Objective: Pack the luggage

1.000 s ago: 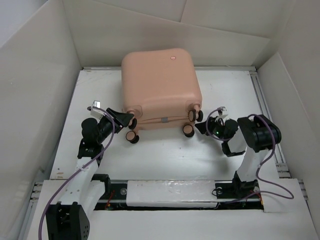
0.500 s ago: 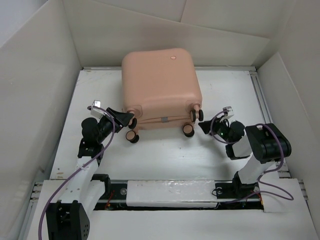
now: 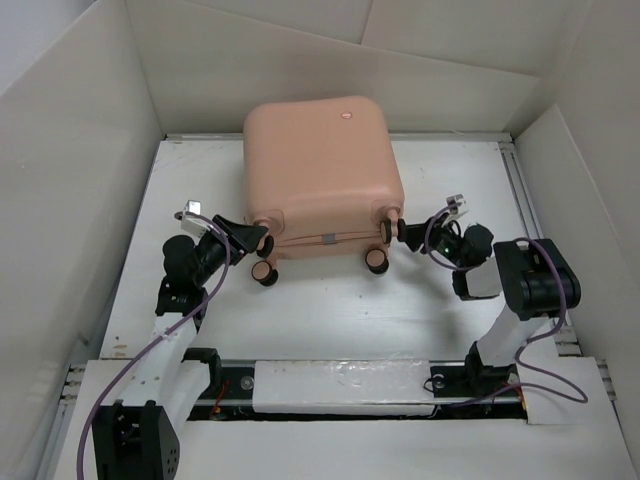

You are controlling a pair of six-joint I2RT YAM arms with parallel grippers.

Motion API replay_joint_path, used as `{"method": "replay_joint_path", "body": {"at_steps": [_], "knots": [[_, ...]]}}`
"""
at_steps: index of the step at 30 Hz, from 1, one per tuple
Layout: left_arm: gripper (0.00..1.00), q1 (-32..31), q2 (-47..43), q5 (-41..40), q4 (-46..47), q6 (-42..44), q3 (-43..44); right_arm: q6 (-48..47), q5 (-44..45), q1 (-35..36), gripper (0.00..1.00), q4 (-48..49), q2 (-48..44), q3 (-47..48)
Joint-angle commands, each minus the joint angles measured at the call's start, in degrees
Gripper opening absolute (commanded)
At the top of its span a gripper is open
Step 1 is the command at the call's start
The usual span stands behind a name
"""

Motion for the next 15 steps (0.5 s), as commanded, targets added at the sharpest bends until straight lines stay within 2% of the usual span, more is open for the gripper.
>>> {"method": "replay_joint_path", "body": {"at_steps": [1,6,15], "knots": [[0.0,0.11,-0.65,0.29,8.87,-0.27,1.58,2.71,-5.62,-0.19,0.5,30.22,1.41,4.12],[0.0,0.11,-0.12,0.29,8.87,0.26,1.58,3.24,-8.7,-0.19,0.43,30.22,1.42,4.83],[0.0,0.11,-0.12,0.29,8.87,0.26,1.05,3.86,-11.16,-0.71,0.42,30.22,-1.58,4.83]]}}
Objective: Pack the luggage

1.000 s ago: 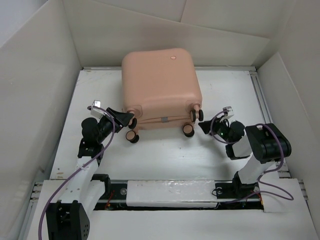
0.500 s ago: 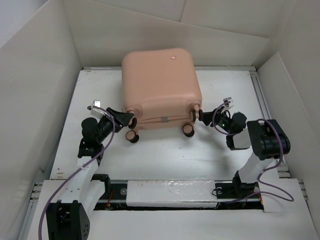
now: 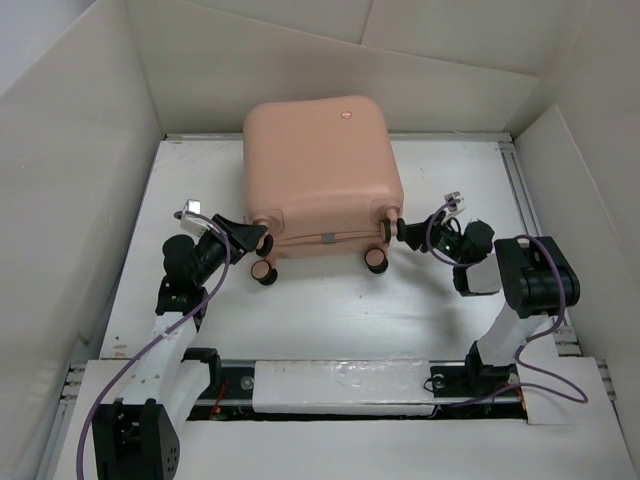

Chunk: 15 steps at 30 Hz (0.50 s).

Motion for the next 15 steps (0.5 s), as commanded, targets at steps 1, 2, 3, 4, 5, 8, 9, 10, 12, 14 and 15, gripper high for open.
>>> {"method": "replay_joint_path", "body": {"at_steps": [1,2,3,4,5,8,9,10,12,14,15], "knots": [[0.0,0.07,-0.56,0.12,8.04,-0.33,1.07,1.77,-6.18,0.22,0.42,31.79,-2.89,2.34],[0.0,0.07,-0.56,0.11,8.04,-0.33,1.07,1.77,-6.19,0.22,0.42,31.79,-2.89,2.34],[0.0,0.07,-0.56,0.11,8.04,-0.33,1.07,1.77,-6.8,0.22,0.42,31.79,-2.89,2.34],[0.0,0.07,-0.56,0.11,8.04,-0.33,0.55,1.77,-6.81,0.22,0.42,31.79,-2.89,2.34],[0.0,0.07,-0.56,0.11,8.04,-0.33,0.54,1.77,-7.5,0.22,0.42,31.79,-2.89,2.34],[0.0,0.07,-0.56,0.11,8.66,-0.33,0.02,2.29,-8.04,0.22,0.29,31.79,-3.67,2.34],[0.0,0.07,-0.56,0.11,8.66,-0.33,0.02,2.29,-8.04,0.22,0.25,31.79,-4.37,2.34],[0.0,0.07,-0.56,0.11,8.66,-0.33,0.02,2.29,-8.04,0.74,0.23,31.79,-4.38,2.34],[0.0,0.07,-0.56,0.11,8.66,-0.33,0.02,2.29,-8.65,0.75,0.23,31.79,-5.08,1.81],[0.0,0.07,-0.56,0.11,8.66,-0.33,0.02,2.29,-8.65,0.75,0.27,31.79,-5.7,1.81],[0.0,0.07,-0.56,0.11,8.66,-0.33,0.02,2.29,-8.65,0.75,0.3,31.79,-5.7,1.81]]}}
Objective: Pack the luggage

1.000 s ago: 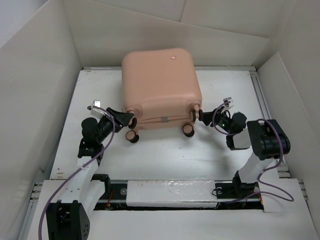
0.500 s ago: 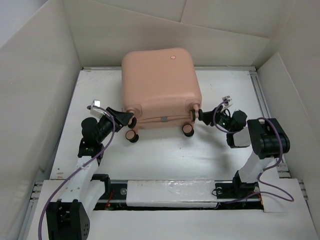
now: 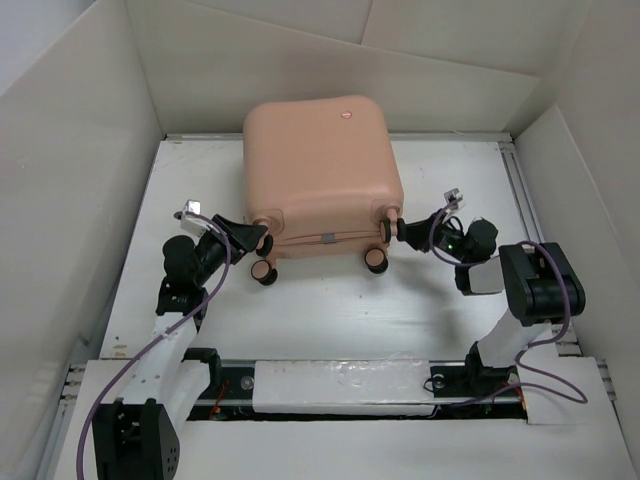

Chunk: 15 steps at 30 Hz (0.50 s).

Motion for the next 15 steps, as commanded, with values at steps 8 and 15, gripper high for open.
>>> {"method": "replay_joint_path", "body": {"at_steps": [8,15], "knots": [[0.0,0.09,-1.11,0.18,7.23,-0.31,0.48,1.93,-2.57,1.01,0.19,32.05,-0.12,2.92],[0.0,0.09,-1.64,0.18,7.23,-0.31,0.48,2.54,0.58,1.01,0.0,32.05,1.03,1.71]]}}
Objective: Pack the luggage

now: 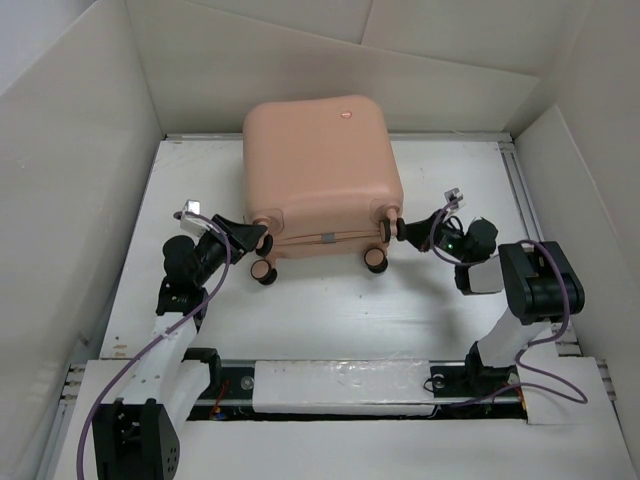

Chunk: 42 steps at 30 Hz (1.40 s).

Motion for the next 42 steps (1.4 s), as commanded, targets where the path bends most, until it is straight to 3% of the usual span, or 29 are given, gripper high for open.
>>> {"method": "replay_joint_path", "body": {"at_steps": [1,6,7,8,10,11,12,14,15,19,21,23,24,27,29,30,31,32,35,39,42], "knots": [[0.0,0.09,-1.57,1.05,7.23,-0.31,0.48,0.62,2.05,1.53,0.0,30.42,0.64,1.42],[0.0,-2.8,-2.1,0.0,9.87,-2.07,-0.58,2.81,19.43,10.22,0.0,30.94,-3.12,-6.92],[0.0,-2.81,-2.1,0.0,10.48,-2.68,-1.1,2.82,22.94,15.81,0.0,30.94,-4.36,-8.15],[0.0,-3.42,-2.1,0.0,11.27,-3.21,-1.11,2.82,31.94,18.82,0.0,30.94,-5.59,-10.6],[0.0,-3.43,-2.1,1.4,12.59,-4.87,-1.72,3.61,41.13,25.32,0.0,29.01,-8.85,-12.03],[0.0,-3.43,-2.1,1.93,13.47,-5.4,-2.42,3.61,51.53,32.41,0.0,27.79,-9.73,-12.03],[0.0,-3.43,-2.1,2.54,14.17,-6.1,-2.42,2.39,56.5,35.87,0.0,25.16,-10.52,-12.03],[0.0,-3.43,-2.63,3.24,14.18,-6.72,-3.04,-3.92,66.79,46.56,0.0,22.43,-11.05,-10.37],[0.0,-3.43,-3.32,3.25,14.18,-6.73,-3.65,-6.13,76.49,49.67,0.0,20.76,-11.05,-7.4],[0.0,-3.43,-4.56,4.66,14.18,-7.95,-3.66,-16.24,98.53,61.55,0.0,12.67,-8.08,1.47],[0.0,-3.43,-5.26,5.27,14.18,-7.96,-2.43,-26.33,107.91,67.51,0.0,15.98,-3.86,5.0],[0.0,-3.43,-5.87,5.27,14.18,-7.96,-1.9,-35.8,111.56,70.52,0.0,24.9,1.65,7.47],[0.0,-3.43,-5.88,5.97,14.18,-7.96,-1.9,-44.56,112.62,71.66,0.0,26.44,3.34,9.13],[0.0,-3.43,-6.4,6.5,14.18,-8.48,-1.37,-44.93,111.68,72.82,0.0,19.97,5.12,14.33],[0.0,-3.43,-6.4,7.81,14.18,-9.1,-1.37,-38.35,105.12,71.25,0.0,14.36,3.02,14.34],[0.0,-3.43,-7.19,7.82,14.18,-9.1,-1.37,-33.53,101.24,70.11,0.0,5.45,1.01,15.03],[0.0,-3.43,-7.98,8.43,14.18,-9.62,-1.37,-22.52,96.16,68.44,0.0,1.19,0.38,15.04],[0.0,-3.43,-7.99,9.13,14.18,-10.41,-1.37,-18.06,85.23,64.86,0.0,-1.64,0.37,15.82],[0.0,-3.43,-9.39,11.32,14.7,-11.9,-1.37,-14.15,74.69,63.33,0.0,3.59,4.93,17.49],[0.0,-3.43,-11.76,13.7,14.7,-13.32,-1.37,-9.94,57.47,63.94,0.0,2.55,11.17,25.74],[0.0,-3.43,-12.56,15.2,14.7,-13.93,-1.37,-6.08,52.52,64.46,0.0,3.08,16.36,31.72]]}}
